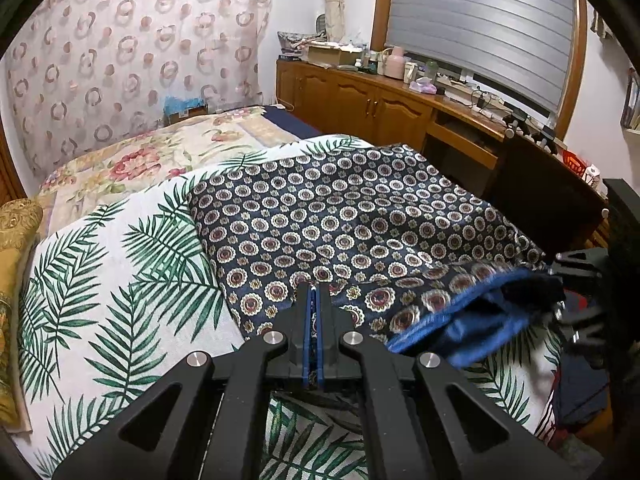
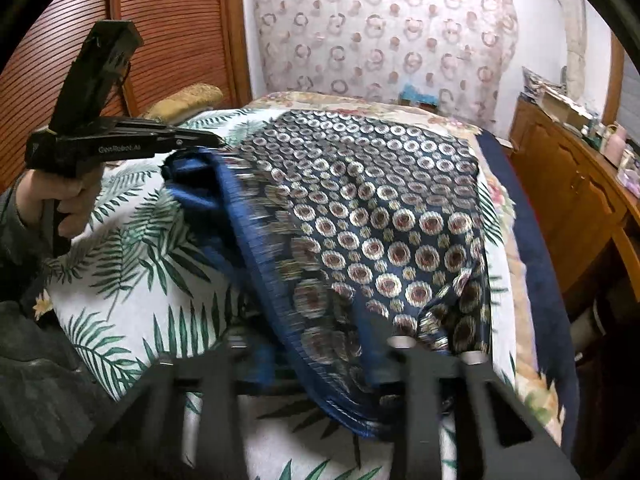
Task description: Fold small clothes
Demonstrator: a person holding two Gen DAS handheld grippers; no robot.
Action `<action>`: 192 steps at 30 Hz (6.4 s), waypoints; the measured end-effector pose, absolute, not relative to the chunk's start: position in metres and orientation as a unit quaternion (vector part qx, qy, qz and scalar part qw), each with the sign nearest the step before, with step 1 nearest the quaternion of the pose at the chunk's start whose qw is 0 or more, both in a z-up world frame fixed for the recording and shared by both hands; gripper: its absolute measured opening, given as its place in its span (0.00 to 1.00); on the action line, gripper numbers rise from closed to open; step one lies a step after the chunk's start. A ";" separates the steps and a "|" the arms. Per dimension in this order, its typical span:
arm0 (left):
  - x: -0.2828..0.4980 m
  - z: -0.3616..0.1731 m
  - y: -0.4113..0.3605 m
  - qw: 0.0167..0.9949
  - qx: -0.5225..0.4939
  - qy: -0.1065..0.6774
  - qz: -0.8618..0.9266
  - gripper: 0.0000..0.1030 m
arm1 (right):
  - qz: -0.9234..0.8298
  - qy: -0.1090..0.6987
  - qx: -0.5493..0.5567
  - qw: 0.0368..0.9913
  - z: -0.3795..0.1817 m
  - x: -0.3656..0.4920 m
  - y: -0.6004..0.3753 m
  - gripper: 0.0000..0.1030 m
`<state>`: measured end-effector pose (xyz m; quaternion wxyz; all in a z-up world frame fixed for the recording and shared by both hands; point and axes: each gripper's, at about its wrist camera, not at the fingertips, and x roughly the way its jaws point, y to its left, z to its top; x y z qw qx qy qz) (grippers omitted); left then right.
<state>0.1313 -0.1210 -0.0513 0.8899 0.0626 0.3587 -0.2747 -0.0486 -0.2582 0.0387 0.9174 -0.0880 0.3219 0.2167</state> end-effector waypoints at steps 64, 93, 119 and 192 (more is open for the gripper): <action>0.286 -0.066 -0.071 0.878 0.048 0.409 -0.243 0.60 | 0.127 0.286 -0.085 0.946 0.095 0.152 -0.252 0.65; 0.316 -0.087 -0.093 0.853 0.024 0.438 -0.283 0.53 | 0.154 0.377 0.007 0.913 0.050 0.219 -0.300 0.59; 0.257 -0.013 -0.075 0.889 -0.002 0.340 -0.306 0.08 | 0.187 0.264 -0.004 0.946 0.090 0.159 -0.292 0.10; 0.106 -0.084 0.260 0.941 -0.161 0.279 0.105 0.08 | 0.378 0.269 -0.194 0.865 0.077 0.371 -0.113 0.66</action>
